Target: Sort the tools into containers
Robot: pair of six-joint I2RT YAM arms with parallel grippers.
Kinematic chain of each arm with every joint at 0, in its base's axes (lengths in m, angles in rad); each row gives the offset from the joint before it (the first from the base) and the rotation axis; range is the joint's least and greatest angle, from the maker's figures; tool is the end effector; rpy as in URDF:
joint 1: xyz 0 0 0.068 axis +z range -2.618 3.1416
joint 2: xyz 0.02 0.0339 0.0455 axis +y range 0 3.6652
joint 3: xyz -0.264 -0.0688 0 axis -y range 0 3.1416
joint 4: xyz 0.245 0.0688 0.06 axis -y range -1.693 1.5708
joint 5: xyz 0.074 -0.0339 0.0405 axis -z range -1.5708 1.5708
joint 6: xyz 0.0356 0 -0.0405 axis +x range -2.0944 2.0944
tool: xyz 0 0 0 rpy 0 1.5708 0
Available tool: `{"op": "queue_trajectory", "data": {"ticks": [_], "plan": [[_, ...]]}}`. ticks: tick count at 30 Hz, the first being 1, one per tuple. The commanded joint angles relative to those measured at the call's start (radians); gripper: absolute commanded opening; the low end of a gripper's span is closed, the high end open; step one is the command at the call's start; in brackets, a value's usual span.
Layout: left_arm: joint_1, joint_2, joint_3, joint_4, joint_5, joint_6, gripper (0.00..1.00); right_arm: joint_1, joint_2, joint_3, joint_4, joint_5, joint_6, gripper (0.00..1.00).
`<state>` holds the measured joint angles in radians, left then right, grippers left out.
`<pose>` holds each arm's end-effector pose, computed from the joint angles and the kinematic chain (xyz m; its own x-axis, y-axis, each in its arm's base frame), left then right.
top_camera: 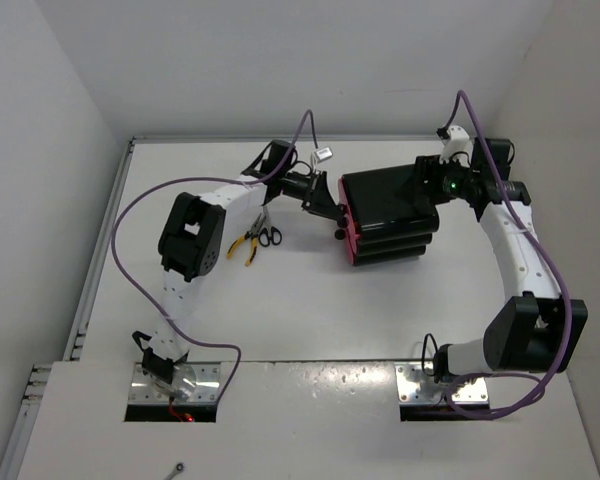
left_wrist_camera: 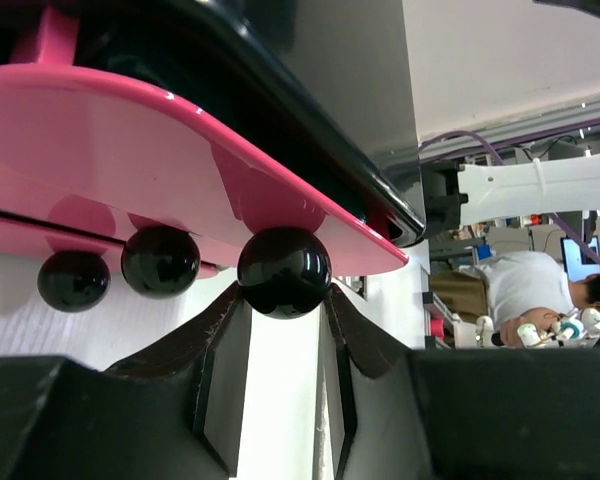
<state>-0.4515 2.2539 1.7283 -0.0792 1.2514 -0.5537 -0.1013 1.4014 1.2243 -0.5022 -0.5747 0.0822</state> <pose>0.4340 -0.2480 0.1988 -0.8767 0.2416 -0.4158 0.4452 0.0809 -0.8917 0.3084 -0.0119 0.3244 -0.6505 0.1354 -0.7473 -0.2834 0.8696 0.4042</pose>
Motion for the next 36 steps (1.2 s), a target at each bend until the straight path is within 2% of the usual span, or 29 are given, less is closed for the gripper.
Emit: {"op": "queue_trajectory", "data": {"ticks": [1, 4, 10, 12, 18, 21, 26, 29, 30, 33, 36], "plan": [[-0.021, -0.011, 0.069, 0.104, 0.071, -0.055, 0.28, 0.006, -0.028, -0.013, 0.033, 0.009, -0.002, 0.75], [-0.021, 0.010, 0.092, 0.125, 0.071, -0.066, 0.36, 0.006, -0.028, -0.013, 0.033, 0.009, -0.002, 0.75], [-0.039, 0.030, 0.114, 0.194, 0.062, -0.140, 0.42, 0.006, -0.028, -0.013, 0.033, 0.009, -0.002, 0.75], [-0.039, 0.039, 0.114, 0.216, 0.062, -0.164, 0.48, 0.006, -0.028, -0.013, 0.033, 0.018, -0.012, 0.75], [-0.049, 0.058, 0.132, 0.225, 0.043, -0.175, 0.57, 0.006, -0.028, -0.013, 0.033, 0.018, -0.012, 0.75], [-0.049, 0.058, 0.120, 0.213, 0.043, -0.175, 0.59, 0.006, -0.028, -0.013, 0.033, 0.018, -0.012, 0.75], [-0.039, 0.026, 0.082, 0.144, 0.034, -0.105, 0.61, 0.006, -0.028, -0.013, 0.033, 0.009, -0.012, 0.75], [-0.021, -0.004, 0.037, 0.131, 0.022, -0.094, 0.67, 0.006, -0.028, -0.013, 0.033, 0.009, -0.012, 0.75], [-0.021, -0.017, 0.037, 0.121, 0.022, -0.081, 0.73, 0.006, -0.028, -0.013, 0.033, 0.009, -0.012, 0.75], [-0.010, -0.039, 0.008, 0.096, 0.013, -0.068, 0.81, 0.006, -0.028, -0.013, 0.033, 0.009, -0.012, 0.75], [0.000, -0.062, -0.016, 0.087, 0.002, -0.045, 0.86, 0.006, -0.038, -0.013, 0.033, 0.009, -0.012, 0.75]]}}
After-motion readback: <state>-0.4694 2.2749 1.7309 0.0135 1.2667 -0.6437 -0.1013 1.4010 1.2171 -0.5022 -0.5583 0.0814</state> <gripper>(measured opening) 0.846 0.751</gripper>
